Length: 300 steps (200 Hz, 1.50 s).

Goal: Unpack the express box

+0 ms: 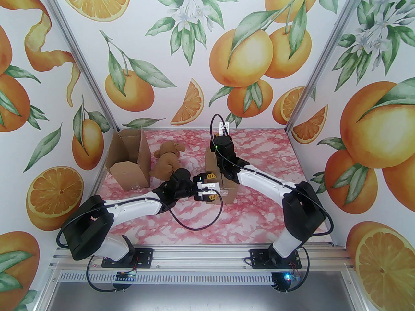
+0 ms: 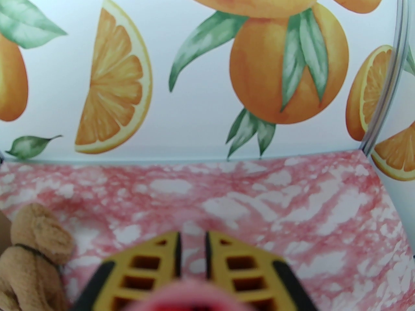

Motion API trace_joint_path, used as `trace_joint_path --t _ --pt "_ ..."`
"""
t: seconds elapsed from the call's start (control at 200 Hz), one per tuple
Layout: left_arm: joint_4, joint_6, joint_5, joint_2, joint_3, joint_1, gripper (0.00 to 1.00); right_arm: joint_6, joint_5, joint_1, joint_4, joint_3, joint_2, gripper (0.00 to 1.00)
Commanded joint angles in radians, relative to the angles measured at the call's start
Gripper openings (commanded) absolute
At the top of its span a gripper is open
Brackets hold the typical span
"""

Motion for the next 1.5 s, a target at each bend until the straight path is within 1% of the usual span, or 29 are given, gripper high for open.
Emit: trace_joint_path --t 0.0,0.09,0.215,0.635,0.931,1.296,1.496 --pt "0.109 -0.059 -0.111 0.009 -0.007 0.012 0.68 0.01 0.016 0.033 -0.08 -0.016 -0.041 0.0" --pt "0.134 -0.098 -0.142 0.014 -0.015 0.011 0.65 0.01 0.02 0.042 -0.083 -0.028 -0.052 0.0" --pt "0.154 -0.14 -0.164 0.018 -0.02 0.012 0.63 0.015 0.03 0.056 -0.092 -0.042 -0.073 0.0" --pt "0.182 -0.178 -0.219 0.022 -0.024 0.011 0.62 0.027 0.053 0.081 -0.124 -0.087 -0.128 0.0" --pt "0.211 -0.238 -0.292 0.026 -0.016 0.011 0.61 0.067 0.08 0.104 -0.169 -0.108 -0.169 0.0" --pt "0.226 -0.288 -0.343 0.038 0.001 0.011 0.6 0.104 0.1 0.125 -0.21 -0.115 -0.198 0.0" --pt "0.237 -0.312 -0.378 0.057 0.016 0.011 0.59 0.151 0.1 0.133 -0.245 -0.114 -0.215 0.0"
